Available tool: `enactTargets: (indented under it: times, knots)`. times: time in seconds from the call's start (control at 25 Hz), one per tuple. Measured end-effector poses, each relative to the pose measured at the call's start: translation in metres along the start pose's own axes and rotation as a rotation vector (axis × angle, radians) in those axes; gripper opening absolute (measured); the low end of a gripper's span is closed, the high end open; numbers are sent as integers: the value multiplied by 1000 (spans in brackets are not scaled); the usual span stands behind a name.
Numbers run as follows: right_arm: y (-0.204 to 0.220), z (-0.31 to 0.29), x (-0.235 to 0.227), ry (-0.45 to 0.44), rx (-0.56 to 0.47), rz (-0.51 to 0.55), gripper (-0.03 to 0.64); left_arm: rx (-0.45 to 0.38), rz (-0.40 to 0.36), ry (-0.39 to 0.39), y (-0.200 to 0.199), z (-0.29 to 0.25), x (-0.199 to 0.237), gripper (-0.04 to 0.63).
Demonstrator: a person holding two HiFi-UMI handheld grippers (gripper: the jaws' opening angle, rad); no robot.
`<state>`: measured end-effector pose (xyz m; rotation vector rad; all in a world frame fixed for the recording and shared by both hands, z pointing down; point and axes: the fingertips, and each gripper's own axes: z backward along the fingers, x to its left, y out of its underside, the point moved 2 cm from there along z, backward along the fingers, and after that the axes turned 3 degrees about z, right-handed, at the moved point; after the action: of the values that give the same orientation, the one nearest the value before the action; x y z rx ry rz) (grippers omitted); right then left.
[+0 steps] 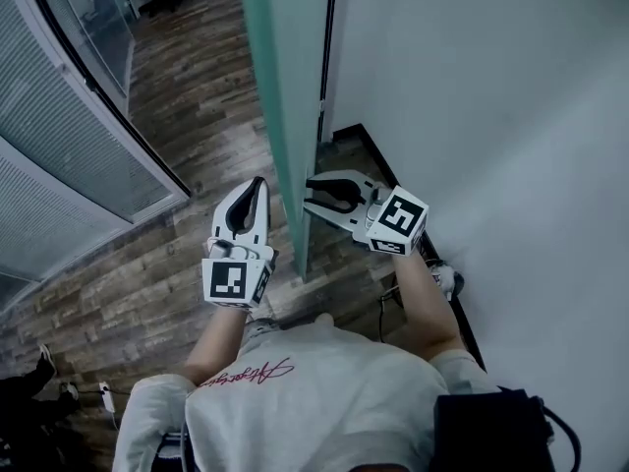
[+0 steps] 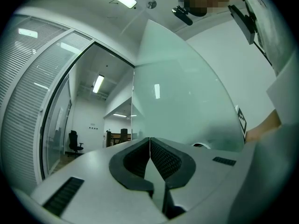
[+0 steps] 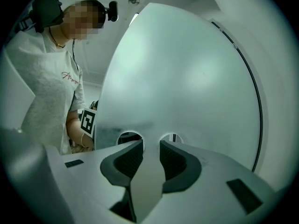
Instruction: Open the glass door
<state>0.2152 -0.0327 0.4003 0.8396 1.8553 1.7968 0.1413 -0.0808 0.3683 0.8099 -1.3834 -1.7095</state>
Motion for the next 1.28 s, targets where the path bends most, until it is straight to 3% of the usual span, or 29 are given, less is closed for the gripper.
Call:
enactTargets:
  times: [0.2,0.48,0.84,1.0,1.28]
  knots:
    - [7,45,-12,-51,-57,-48,123,17,13,75,7,-28,-41,17]
    - [17,100,-35,-234,-29,-121,138,33,16,158,11,-66,-83,17]
    - [13,160,-40,-250,-41,-94,124,48,36,384,8,-91,-143,17]
    - [13,188,-47,-226,-57,-72,120,42,37,389,14,-110,-176,17]
    - [5,223,-54,-180,-61,-45,119,-10,62,317,-2,-134,-225,17]
